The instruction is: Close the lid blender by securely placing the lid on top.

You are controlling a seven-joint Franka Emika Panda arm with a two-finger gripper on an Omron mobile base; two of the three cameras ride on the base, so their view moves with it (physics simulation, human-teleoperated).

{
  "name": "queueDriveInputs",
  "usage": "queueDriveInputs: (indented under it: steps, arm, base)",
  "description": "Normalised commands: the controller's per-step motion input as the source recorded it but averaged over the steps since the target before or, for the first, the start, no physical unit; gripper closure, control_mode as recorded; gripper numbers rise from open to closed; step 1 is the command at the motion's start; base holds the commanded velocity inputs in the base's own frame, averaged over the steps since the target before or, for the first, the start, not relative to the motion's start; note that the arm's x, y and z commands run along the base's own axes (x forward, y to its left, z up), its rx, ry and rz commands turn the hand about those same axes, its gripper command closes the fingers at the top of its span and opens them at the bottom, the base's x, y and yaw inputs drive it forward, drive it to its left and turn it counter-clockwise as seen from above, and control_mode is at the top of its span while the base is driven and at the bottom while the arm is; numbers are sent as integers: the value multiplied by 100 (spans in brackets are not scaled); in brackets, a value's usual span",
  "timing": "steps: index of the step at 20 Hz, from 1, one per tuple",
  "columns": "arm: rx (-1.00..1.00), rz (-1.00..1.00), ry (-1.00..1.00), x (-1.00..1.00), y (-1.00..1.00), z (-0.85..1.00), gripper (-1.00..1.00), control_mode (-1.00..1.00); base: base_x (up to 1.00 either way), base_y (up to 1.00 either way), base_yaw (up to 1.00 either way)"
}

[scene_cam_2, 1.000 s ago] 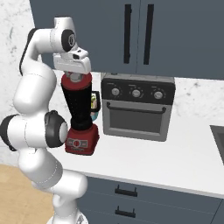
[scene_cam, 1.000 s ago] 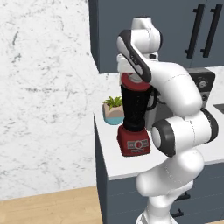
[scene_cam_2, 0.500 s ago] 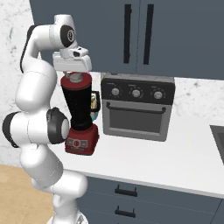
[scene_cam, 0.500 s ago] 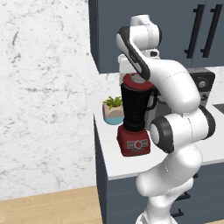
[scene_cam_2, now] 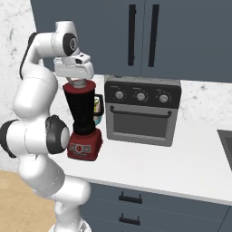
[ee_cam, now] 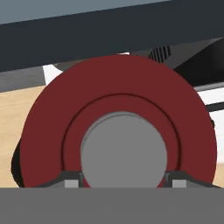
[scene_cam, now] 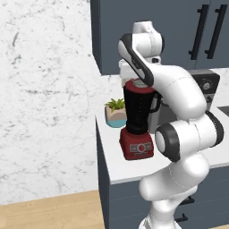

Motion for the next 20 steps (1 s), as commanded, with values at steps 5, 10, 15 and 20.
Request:
queueDriveInputs:
  steps: [5,10,15,20]
  arm:
    - [1,0,-4,0,39,-2,100,-100]
    - [0,0,-11,-4,15,0,-100,-100]
    - [0,0,-21,-21,0,0,-100,-100]
    - [0,0,-33,-37,0,14,-100,-100]
  base:
    - [0,0,0]
    - [0,0,0]
    - [0,0,0]
    - [0,0,0]
